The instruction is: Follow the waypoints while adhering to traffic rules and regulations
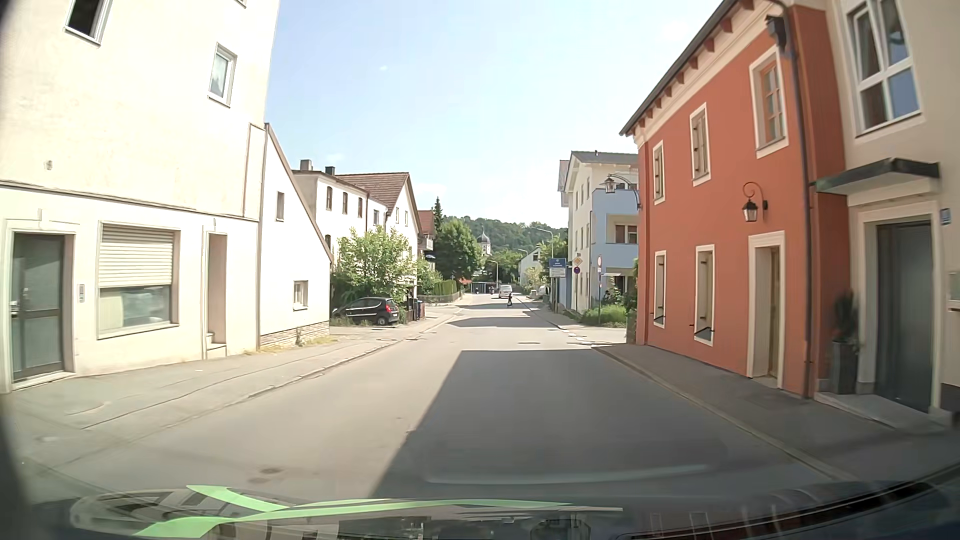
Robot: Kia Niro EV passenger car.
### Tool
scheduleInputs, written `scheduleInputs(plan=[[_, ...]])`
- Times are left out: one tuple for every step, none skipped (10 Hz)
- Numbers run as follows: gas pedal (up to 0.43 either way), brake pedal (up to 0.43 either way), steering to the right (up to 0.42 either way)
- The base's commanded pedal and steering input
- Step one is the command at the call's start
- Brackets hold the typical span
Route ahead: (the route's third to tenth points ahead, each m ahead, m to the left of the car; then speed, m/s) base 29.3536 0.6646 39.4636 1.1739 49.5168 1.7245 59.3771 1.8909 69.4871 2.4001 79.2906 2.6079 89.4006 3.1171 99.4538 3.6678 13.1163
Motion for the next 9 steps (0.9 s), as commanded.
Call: scheduleInputs(plan=[[0.000, 0.000, 0.000], [0.000, 0.000, 0.000], [0.000, 0.000, 0.000], [0.000, 0.000, 0.000], [0.000, 0.000, 0.000], [0.000, 0.000, 0.000], [0.000, 0.000, -0.001], [0.000, 0.000, -0.001], [0.000, 0.000, -0.002]])
